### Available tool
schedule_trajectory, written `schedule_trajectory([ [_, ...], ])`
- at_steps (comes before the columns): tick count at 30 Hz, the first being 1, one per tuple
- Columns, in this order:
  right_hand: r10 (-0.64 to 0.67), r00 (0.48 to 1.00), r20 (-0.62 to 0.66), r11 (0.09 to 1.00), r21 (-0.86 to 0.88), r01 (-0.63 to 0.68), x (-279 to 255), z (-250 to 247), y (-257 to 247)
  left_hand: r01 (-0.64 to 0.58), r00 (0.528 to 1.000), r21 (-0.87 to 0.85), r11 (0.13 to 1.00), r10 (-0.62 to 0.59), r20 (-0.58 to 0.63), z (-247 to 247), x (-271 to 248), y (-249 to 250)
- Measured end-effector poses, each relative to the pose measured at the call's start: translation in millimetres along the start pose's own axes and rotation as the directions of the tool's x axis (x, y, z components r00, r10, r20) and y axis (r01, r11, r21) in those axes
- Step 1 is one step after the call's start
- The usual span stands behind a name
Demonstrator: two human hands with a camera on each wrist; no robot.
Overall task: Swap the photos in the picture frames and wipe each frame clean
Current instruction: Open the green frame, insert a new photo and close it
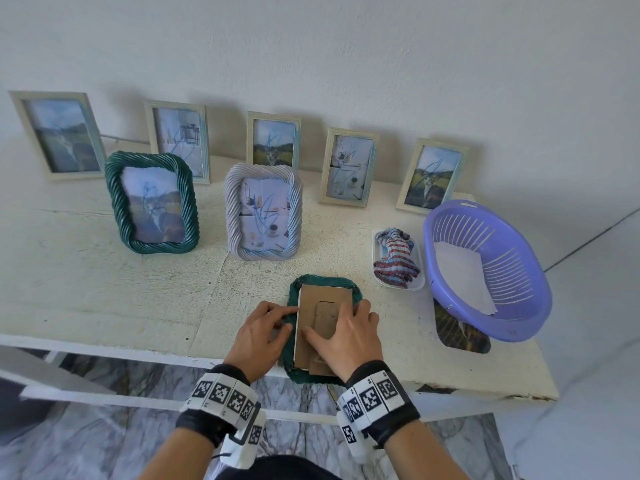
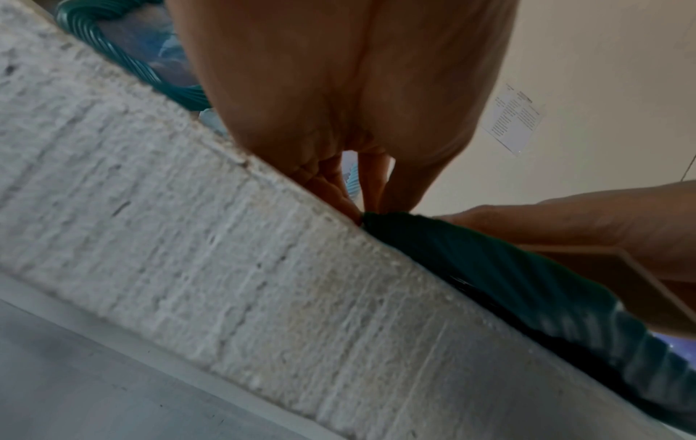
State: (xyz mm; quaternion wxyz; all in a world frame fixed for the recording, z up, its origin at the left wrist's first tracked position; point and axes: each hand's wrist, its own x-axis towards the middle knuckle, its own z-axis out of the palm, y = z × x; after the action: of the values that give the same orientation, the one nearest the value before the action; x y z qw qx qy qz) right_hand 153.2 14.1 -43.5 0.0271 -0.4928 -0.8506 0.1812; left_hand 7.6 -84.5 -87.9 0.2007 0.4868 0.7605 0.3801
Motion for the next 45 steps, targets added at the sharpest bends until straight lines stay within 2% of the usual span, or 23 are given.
schedule_trajectory([
  [4,-0.054,0.998,-0.011,0.994,0.090,0.055,-5,-5,10,-0.003,1.000,-0.011,1.000,0.003,-0.003,0,-1,0],
  [8,-0.195,0.978,-0.073,0.967,0.149,0.204,-13,-12,35,0.036,0.999,-0.013,0.999,-0.036,-0.009,-2,-5,7],
  [11,-0.295,0.949,-0.110,0.941,0.142,0.308,-20,-13,58,-0.023,0.999,0.059,0.998,0.020,0.040,-1,-9,17],
  [14,-0.378,0.923,-0.070,0.917,0.108,0.384,-30,-12,78,-0.181,0.979,0.181,0.967,0.159,0.131,6,-15,26],
  [16,-0.432,0.900,-0.056,0.896,0.085,0.435,-38,-10,85,-0.232,0.965,0.235,0.944,0.194,0.175,11,-18,28],
  [20,-0.451,0.892,-0.018,0.890,0.063,0.451,-49,-6,90,-0.213,0.963,0.254,0.943,0.159,0.218,15,-20,24],
  [24,-0.503,0.864,0.018,0.864,-0.023,0.503,-53,-6,90,-0.223,0.963,0.265,0.938,0.169,0.211,17,-22,20],
  [29,-0.554,0.831,0.051,0.832,-0.021,0.555,-54,-9,88,-0.216,0.966,0.283,0.935,0.163,0.198,18,-24,21],
  [31,-0.548,0.837,0.016,0.837,0.025,0.547,-54,-9,89,-0.213,0.968,0.279,0.936,0.163,0.191,19,-24,20],
  [36,-0.408,0.899,-0.162,0.901,0.086,0.424,-59,0,81,-0.215,0.969,0.272,0.938,0.169,0.180,20,-24,18],
  [41,-0.281,0.935,-0.215,0.955,0.034,0.294,-62,6,68,-0.210,0.970,0.270,0.940,0.165,0.180,20,-24,18],
  [45,-0.259,0.942,-0.215,0.965,-0.007,0.264,-65,5,62,-0.206,0.971,0.267,0.941,0.161,0.179,20,-24,18],
])
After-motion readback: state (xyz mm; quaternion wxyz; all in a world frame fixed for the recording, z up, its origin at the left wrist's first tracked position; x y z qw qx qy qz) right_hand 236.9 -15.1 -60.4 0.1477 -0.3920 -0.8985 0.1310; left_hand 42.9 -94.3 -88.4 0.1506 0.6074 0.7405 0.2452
